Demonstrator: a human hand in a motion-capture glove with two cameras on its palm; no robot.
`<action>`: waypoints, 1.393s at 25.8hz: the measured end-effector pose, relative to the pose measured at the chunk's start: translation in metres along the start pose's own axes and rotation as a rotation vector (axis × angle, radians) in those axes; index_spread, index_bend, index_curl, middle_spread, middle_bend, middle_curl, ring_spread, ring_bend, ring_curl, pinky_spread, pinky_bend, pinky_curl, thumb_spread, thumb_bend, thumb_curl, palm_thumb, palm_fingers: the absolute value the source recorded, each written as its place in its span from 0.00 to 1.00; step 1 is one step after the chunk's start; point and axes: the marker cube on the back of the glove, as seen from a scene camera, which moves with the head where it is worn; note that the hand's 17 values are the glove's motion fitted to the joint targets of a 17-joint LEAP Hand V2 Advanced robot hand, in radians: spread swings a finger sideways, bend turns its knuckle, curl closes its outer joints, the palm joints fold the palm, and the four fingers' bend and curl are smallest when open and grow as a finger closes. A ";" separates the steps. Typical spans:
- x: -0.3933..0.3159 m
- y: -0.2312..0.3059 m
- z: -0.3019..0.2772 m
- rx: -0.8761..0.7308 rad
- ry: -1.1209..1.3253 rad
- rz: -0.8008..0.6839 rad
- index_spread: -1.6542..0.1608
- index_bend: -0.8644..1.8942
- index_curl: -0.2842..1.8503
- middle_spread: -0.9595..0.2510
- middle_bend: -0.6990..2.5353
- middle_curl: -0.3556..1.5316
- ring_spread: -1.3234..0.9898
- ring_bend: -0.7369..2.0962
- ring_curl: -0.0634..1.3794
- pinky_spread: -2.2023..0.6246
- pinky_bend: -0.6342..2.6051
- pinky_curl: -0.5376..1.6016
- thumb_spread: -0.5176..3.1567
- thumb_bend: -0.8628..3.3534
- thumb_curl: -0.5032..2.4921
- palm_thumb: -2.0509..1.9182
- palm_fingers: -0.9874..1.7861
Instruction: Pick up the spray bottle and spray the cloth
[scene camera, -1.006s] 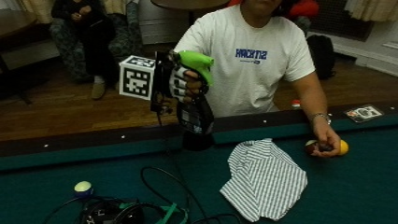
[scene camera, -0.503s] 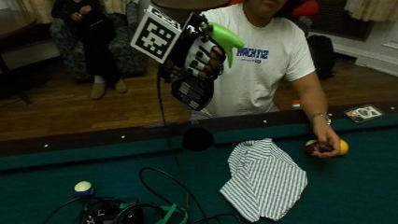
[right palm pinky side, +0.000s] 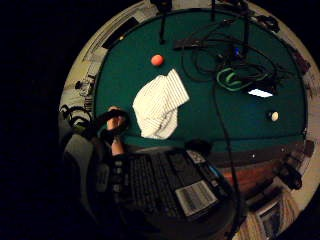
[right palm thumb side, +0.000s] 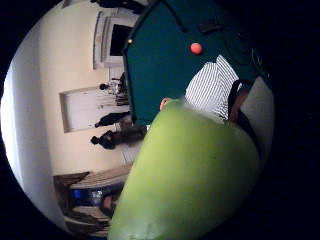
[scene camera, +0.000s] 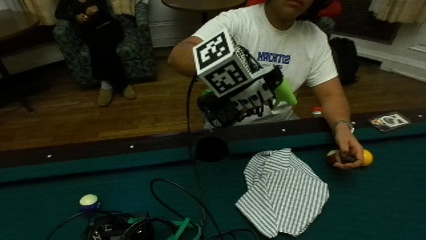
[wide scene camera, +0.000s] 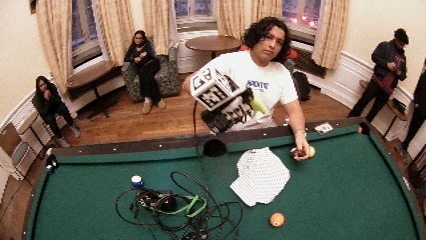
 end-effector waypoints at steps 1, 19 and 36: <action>-0.001 -0.004 0.006 -0.020 0.024 0.011 0.78 0.51 0.40 0.65 0.44 0.49 0.48 0.52 0.38 0.67 0.32 0.43 0.21 0.20 0.41 0.74 0.86; 0.020 -0.054 0.141 -0.345 0.498 0.183 0.78 0.50 0.41 0.65 0.44 0.49 0.48 0.51 0.38 0.67 0.32 0.44 0.21 0.20 0.43 0.74 0.85; 0.030 -0.070 0.200 -0.369 0.493 0.198 0.78 0.49 0.41 0.65 0.44 0.49 0.48 0.51 0.38 0.67 0.32 0.44 0.22 0.20 0.44 0.74 0.85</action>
